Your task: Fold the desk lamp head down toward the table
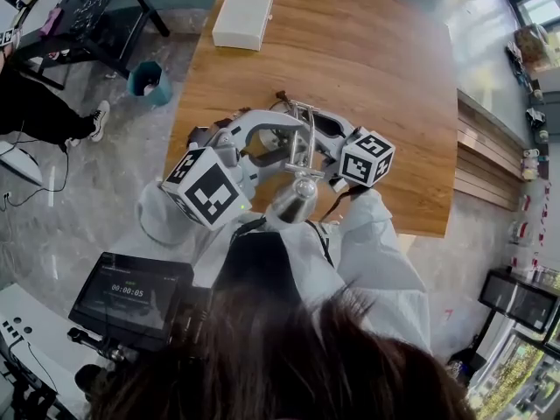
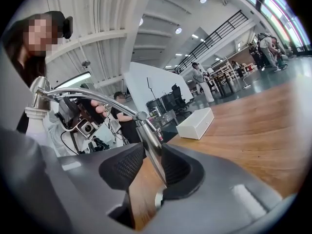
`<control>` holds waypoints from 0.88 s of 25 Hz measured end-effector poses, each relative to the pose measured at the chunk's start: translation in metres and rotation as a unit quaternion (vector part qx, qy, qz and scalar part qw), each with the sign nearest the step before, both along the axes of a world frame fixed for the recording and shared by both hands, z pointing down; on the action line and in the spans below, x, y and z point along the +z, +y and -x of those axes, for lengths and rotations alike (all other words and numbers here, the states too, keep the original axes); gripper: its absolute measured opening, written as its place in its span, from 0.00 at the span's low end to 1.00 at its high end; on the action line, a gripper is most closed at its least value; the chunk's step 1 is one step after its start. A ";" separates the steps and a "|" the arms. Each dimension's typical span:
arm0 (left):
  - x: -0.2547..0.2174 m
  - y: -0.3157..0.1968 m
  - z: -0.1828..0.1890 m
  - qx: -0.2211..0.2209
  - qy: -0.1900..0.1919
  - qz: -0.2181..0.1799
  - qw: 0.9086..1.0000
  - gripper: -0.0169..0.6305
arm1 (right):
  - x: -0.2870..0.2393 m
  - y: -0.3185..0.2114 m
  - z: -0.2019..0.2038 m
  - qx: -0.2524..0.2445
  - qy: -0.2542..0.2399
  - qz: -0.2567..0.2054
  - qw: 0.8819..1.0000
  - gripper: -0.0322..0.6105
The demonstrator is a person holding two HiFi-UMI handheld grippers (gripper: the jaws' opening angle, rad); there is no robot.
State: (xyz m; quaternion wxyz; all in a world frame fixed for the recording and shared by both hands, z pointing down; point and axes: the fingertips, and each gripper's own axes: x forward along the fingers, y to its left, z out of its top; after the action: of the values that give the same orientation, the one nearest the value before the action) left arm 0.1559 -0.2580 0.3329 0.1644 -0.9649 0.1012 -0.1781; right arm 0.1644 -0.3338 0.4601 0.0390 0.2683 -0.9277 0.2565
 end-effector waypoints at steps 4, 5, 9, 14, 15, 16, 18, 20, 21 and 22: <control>0.007 0.006 0.001 -0.001 -0.044 -0.038 0.998 0.20 | -0.001 0.000 0.002 -0.004 0.001 0.001 1.000 0.23; 0.009 0.008 0.001 0.001 -0.062 -0.053 0.997 0.20 | -0.001 0.000 0.003 -0.005 0.001 0.001 1.000 0.23; 0.027 0.018 0.001 0.010 -0.139 -0.141 0.980 0.20 | -0.002 -0.001 0.002 -0.006 -0.002 0.002 1.000 0.23; 0.053 0.027 0.003 0.017 -0.187 -0.242 0.952 0.22 | -0.001 -0.001 0.003 -0.005 -0.009 0.003 1.000 0.23; 0.058 0.029 0.003 0.018 -0.196 -0.265 0.944 0.22 | -0.001 -0.001 0.003 -0.005 -0.009 0.003 1.000 0.23; 0.065 0.030 0.004 0.020 -0.208 -0.291 0.933 0.23 | -0.002 0.000 0.003 -0.004 -0.009 0.003 1.000 0.23; 0.081 0.030 0.004 0.019 -0.239 -0.358 0.902 0.25 | -0.003 0.000 0.002 -0.002 -0.010 0.004 1.000 0.23; 0.094 0.027 0.004 0.009 -0.259 -0.424 0.868 0.26 | -0.003 0.000 0.002 0.001 -0.013 0.005 1.000 0.23; 0.098 0.026 0.004 0.002 -0.259 -0.446 0.856 0.26 | -0.003 0.000 0.002 0.003 -0.014 0.005 1.000 0.23; 0.101 0.025 0.004 -0.005 -0.254 -0.463 0.849 0.26 | -0.003 0.000 0.002 0.005 -0.016 0.006 1.000 0.23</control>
State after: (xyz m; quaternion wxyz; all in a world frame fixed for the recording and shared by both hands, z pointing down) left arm 0.1524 -0.2326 0.4339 0.6113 -0.6972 0.1318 -0.3505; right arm 0.1626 -0.3341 0.4569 0.0245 0.2685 -0.9254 0.2663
